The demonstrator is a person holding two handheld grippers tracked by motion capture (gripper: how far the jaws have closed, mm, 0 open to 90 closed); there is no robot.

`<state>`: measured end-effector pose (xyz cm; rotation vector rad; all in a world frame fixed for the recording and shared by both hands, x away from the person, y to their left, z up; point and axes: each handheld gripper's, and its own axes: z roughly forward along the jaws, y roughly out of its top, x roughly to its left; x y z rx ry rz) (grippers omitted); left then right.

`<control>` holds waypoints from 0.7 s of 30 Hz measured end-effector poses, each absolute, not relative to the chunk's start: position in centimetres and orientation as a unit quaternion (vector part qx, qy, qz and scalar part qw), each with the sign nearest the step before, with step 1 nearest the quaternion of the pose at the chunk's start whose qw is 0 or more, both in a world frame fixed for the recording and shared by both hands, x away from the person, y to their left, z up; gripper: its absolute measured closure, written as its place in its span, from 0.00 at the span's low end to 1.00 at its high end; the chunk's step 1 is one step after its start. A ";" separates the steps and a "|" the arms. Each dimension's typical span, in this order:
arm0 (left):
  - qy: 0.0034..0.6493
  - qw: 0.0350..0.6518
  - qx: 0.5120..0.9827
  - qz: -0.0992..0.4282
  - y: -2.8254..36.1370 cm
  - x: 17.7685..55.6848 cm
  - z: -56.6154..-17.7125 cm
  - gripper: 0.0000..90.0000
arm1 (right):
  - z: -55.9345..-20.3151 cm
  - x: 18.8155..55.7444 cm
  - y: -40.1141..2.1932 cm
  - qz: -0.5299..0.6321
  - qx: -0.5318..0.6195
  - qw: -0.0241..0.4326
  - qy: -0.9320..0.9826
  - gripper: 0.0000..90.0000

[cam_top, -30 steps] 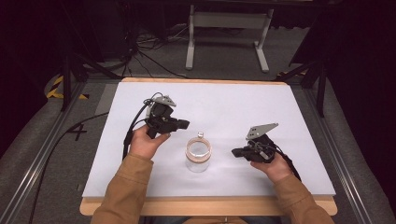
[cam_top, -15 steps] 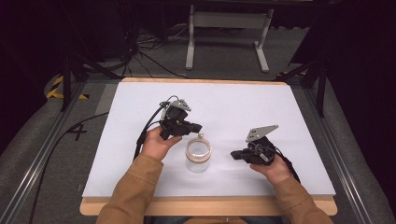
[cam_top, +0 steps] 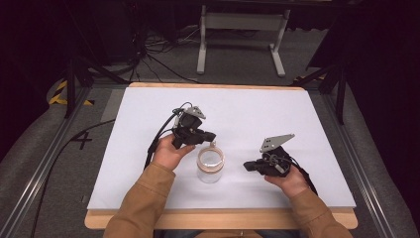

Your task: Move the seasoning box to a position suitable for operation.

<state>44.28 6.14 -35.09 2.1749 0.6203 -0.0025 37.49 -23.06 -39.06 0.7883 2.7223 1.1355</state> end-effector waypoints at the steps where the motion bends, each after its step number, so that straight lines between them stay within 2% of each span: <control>1: 0.249 0.426 0.870 -0.001 6.1 44.3 -35.1 0.99 | -39.1 37.5 -23.0 0.372 0.256 0.045 0.891 0.99; 7: 0.251 0.421 0.871 0.011 6.2 44.3 -35.1 0.99 | -38.8 37.2 -22.5 0.381 0.249 0.037 0.890 0.99; 21: 0.250 0.427 0.869 0.000 6.3 44.5 -35.2 0.99 | -37.7 36.1 -20.4 0.396 0.223 0.031 0.890 0.99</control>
